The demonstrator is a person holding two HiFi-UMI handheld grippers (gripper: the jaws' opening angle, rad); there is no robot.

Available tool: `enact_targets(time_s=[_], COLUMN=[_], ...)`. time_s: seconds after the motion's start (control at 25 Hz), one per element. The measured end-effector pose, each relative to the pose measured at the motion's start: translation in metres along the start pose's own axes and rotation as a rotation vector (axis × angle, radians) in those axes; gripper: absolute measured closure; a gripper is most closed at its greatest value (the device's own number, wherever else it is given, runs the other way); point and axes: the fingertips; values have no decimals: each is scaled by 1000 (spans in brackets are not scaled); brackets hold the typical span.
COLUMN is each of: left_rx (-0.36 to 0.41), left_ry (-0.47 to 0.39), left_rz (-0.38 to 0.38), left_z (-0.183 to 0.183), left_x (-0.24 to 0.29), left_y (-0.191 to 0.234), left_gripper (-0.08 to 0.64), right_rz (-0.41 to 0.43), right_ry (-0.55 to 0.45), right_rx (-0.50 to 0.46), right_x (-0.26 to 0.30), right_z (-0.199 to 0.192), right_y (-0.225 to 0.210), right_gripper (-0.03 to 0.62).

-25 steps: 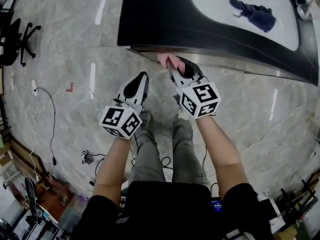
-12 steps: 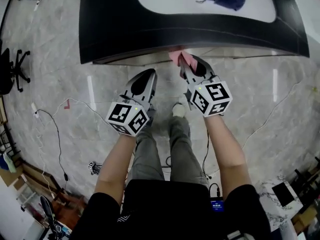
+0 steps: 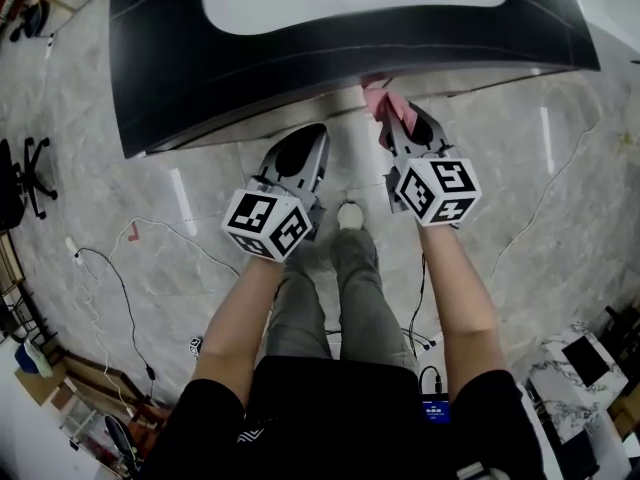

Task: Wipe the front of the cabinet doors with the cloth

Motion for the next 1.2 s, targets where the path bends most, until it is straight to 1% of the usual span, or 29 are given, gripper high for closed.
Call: enact_targets(time_s=[0.12,0.24,0.36,0.52,0.8,1.0,1.12,1.2], left_rx=[19,11,-5,3,-37,-58,-67,-67], left_ry=[9,18,8,2,-14,-24,-33,-33], left_rz=[-26,-13,23,72,163,229,253,266], left_z=[-1,-6,-6,-8,-21,-30,-32,-34], left_x=[-3,-21,-43,-74,-132,-172,-189,-200], left_y=[-6,3,21,46,92,129,145,154], left_gripper=[551,551,551,551,551,551,551,551], right_rz=[27,78,120,180,282,318,327,324], right_ry=[-2,14,26,58,125,149,153,156], right_rx=[16,1,2,6,-38,-51,-59,-42], right_x=[-8,-8,-1,10,40,67,80,89], right_z=[-7,-19,-31,-51,-90,-111,-119,-124], right_y=[12,41,69,109,179,218,233,241], right_gripper=[549,549,549,549,549,549,549,549])
Point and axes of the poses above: the fingertips, and each gripper's own axes: x forward along the fingers, y to its left, z out of its top, and after that the axes turned 4 degrees about x, right-handed
